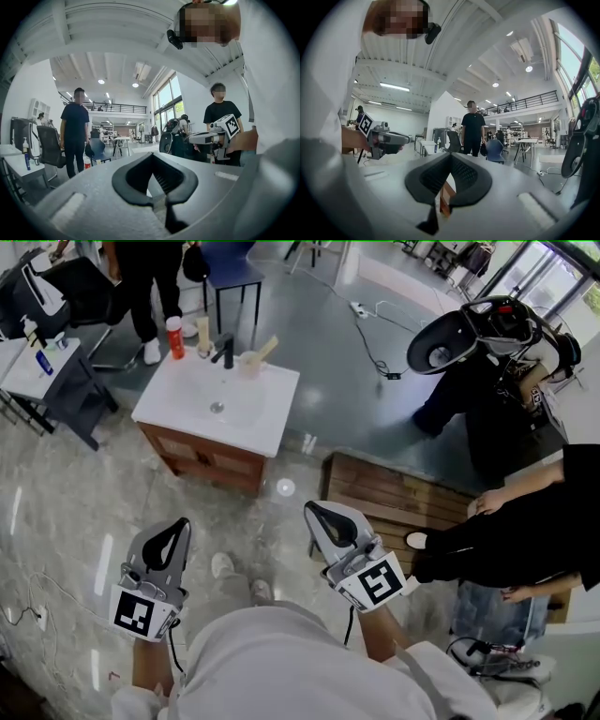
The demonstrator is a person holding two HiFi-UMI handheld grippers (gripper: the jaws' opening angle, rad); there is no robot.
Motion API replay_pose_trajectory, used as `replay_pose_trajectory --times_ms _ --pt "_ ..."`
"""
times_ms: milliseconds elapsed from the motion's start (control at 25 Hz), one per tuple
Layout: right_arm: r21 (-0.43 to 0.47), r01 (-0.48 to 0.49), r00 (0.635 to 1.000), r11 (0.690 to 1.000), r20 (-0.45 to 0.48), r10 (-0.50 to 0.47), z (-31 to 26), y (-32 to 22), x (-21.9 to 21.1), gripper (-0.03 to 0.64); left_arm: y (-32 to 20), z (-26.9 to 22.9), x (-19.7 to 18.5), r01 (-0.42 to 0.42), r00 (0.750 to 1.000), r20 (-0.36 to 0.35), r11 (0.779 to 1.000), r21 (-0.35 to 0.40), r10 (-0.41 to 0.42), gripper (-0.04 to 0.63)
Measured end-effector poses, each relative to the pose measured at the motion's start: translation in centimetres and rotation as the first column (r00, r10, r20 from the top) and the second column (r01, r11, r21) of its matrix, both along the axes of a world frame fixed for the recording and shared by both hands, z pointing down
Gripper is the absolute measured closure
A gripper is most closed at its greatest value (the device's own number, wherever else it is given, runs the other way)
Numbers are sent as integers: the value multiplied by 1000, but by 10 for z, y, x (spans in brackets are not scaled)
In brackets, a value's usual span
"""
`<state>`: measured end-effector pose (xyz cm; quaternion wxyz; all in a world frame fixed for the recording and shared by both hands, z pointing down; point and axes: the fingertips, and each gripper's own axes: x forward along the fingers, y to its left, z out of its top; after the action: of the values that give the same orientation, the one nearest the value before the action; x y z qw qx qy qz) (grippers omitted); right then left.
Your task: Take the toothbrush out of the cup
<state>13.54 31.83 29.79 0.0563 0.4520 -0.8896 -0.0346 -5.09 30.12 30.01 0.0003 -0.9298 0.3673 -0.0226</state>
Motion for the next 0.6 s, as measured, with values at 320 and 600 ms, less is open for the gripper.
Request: replay_pose_trajectory --times_ms 320,600 --pt "-5 -14 1000 1000 -2 14 4 -51 -21 617 -54 5 -31 7 1000 -1 1000 -9 -7 598" --pt "31 -44 999 999 -19 44 -9 -104 -41 617 -109 -7 -49 -26 999 -23 999 40 27 598"
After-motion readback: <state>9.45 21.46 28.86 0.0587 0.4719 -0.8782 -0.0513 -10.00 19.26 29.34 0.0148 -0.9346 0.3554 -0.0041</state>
